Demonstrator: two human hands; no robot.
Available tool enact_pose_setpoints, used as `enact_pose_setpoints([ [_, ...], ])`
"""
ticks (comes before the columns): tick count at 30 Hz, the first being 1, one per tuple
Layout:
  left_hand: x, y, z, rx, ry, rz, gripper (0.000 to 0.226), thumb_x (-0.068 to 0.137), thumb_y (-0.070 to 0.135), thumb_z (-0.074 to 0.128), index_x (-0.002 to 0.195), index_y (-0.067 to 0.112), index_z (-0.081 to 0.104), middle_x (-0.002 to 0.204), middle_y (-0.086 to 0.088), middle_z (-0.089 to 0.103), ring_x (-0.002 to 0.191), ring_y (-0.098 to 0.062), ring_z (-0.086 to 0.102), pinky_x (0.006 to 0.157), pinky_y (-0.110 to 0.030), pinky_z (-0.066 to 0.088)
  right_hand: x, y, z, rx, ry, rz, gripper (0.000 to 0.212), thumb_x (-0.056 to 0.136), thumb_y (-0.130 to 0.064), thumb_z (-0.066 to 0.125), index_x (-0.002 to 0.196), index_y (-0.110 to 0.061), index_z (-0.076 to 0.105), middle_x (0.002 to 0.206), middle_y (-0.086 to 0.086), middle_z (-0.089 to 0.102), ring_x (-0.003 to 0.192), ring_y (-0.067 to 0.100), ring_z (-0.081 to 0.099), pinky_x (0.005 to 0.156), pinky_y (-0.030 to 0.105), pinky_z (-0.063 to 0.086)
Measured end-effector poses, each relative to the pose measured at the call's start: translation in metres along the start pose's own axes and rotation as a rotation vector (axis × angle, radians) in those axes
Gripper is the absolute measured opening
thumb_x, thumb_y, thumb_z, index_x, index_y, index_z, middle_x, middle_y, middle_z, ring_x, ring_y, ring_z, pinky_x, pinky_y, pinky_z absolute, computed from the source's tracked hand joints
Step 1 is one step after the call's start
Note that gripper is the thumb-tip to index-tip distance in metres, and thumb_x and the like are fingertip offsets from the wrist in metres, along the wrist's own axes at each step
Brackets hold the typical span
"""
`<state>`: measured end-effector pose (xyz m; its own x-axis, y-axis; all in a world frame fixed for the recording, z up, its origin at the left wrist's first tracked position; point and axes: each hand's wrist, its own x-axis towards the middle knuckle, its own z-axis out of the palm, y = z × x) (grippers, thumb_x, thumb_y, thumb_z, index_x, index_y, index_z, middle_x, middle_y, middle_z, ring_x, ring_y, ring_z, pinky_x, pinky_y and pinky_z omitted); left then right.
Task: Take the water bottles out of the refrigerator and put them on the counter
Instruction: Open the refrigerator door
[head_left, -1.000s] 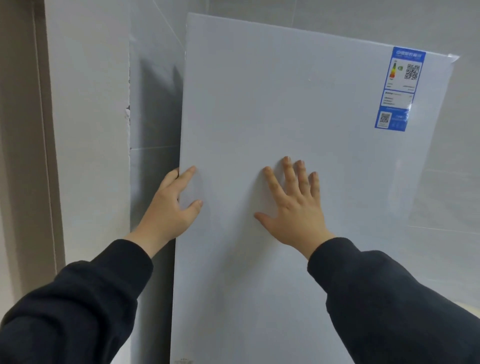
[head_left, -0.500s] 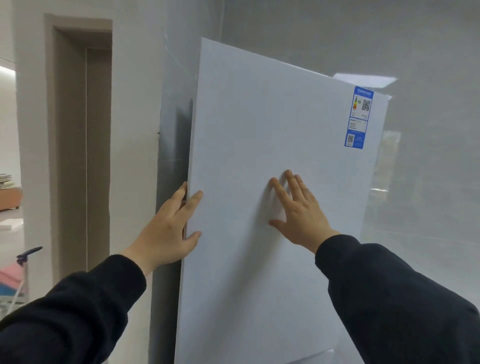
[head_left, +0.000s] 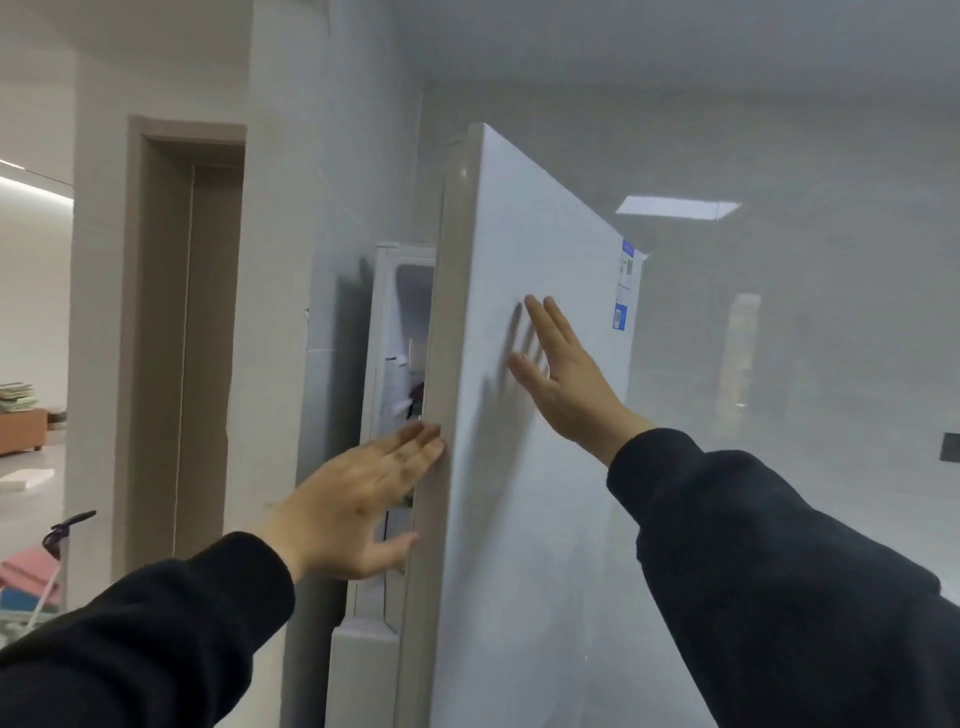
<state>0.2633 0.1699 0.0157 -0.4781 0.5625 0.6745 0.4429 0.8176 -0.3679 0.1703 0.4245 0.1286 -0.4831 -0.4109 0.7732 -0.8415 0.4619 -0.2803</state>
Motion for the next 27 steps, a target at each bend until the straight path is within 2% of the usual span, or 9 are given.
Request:
enact_pose_setpoints([
  [2,0.010,0.017,-0.005,0.027,-0.009,0.087,0.099,0.083,0.049,0.063,0.159,0.014,0.010,0.167,-0.006,0.010,0.152,-0.021,0.010,0.122,-0.033,0.012,0.001,-0.023,-0.025,-0.060,0.034,-0.074,0.080,0.095,-0.058,0.050,0.158,-0.038,0.004,0.168,-0.007,-0.004,0.152,0.010,0.002,0.118,0.030,0.012],
  [4,0.020,0.032,-0.008,0.065,-0.018,0.155,0.100,0.085,0.052,0.060,0.160,0.018,0.003,0.168,-0.001,-0.001,0.153,-0.024,0.009,0.121,-0.038,0.014,-0.001,-0.036,-0.049,-0.113,0.059,-0.102,0.088,0.093,-0.059,0.054,0.158,-0.037,-0.001,0.168,-0.005,-0.005,0.153,0.014,0.001,0.116,0.031,0.012],
  [10,0.052,0.066,-0.015,0.125,-0.038,0.279,0.094,0.086,0.056,0.056,0.160,0.019,0.010,0.168,-0.003,0.003,0.153,-0.026,0.005,0.121,-0.042,0.009,-0.024,-0.048,-0.107,-0.294,0.087,-0.153,0.097,0.090,-0.048,0.059,0.159,-0.026,-0.005,0.168,-0.008,-0.002,0.152,0.009,0.004,0.113,0.022,0.013],
  [12,0.062,0.076,-0.015,0.125,-0.044,0.308,0.093,0.085,0.057,0.055,0.159,0.021,0.013,0.168,-0.002,0.004,0.153,-0.026,0.006,0.123,-0.043,0.009,-0.032,-0.047,-0.122,-0.323,0.078,-0.125,0.098,0.089,-0.048,0.060,0.158,-0.027,-0.006,0.168,-0.010,0.000,0.151,0.012,0.014,0.111,0.023,0.019],
  [15,0.078,0.094,-0.021,0.170,-0.068,0.336,0.091,0.084,0.061,0.052,0.159,0.024,0.017,0.167,-0.003,0.011,0.152,-0.027,0.008,0.117,-0.050,0.013,-0.046,-0.041,-0.144,-0.399,0.084,-0.092,0.098,0.090,-0.049,0.061,0.157,-0.032,-0.008,0.167,-0.010,0.006,0.145,0.019,0.032,0.105,0.025,0.028],
  [17,0.091,0.108,-0.024,0.177,-0.072,0.377,0.089,0.084,0.061,0.052,0.158,0.025,0.020,0.166,-0.002,0.016,0.151,-0.026,0.012,0.117,-0.049,0.014,-0.057,-0.037,-0.159,-0.448,0.101,-0.072,0.098,0.089,-0.050,0.061,0.157,-0.035,-0.008,0.167,-0.009,0.011,0.140,0.020,0.040,0.103,0.028,0.033],
  [20,0.111,0.130,-0.029,0.182,-0.064,0.433,0.087,0.083,0.059,0.053,0.157,0.024,0.024,0.164,-0.003,0.021,0.150,-0.026,0.019,0.117,-0.047,0.010,-0.076,-0.032,-0.183,-0.469,0.134,-0.012,0.096,0.087,-0.049,0.059,0.157,-0.036,-0.006,0.165,-0.007,0.019,0.134,0.022,0.048,0.103,0.037,0.044],
  [22,0.126,0.148,-0.030,0.190,-0.061,0.462,0.085,0.083,0.057,0.055,0.156,0.023,0.027,0.164,-0.004,0.023,0.150,-0.027,0.021,0.119,-0.045,0.009,-0.088,-0.030,-0.197,-0.477,0.145,0.042,0.095,0.088,-0.043,0.060,0.157,-0.035,-0.005,0.163,-0.006,0.026,0.126,0.023,0.055,0.098,0.042,0.050],
  [27,0.166,0.201,-0.018,0.188,-0.117,0.474,0.083,0.089,0.053,0.051,0.159,0.024,0.015,0.167,-0.005,0.005,0.153,-0.026,-0.001,0.119,-0.041,-0.012,-0.118,-0.021,-0.231,-0.467,0.199,0.188,0.090,0.089,-0.026,0.059,0.158,-0.035,0.002,0.156,-0.004,0.040,0.116,0.020,0.062,0.091,0.038,0.052],
])
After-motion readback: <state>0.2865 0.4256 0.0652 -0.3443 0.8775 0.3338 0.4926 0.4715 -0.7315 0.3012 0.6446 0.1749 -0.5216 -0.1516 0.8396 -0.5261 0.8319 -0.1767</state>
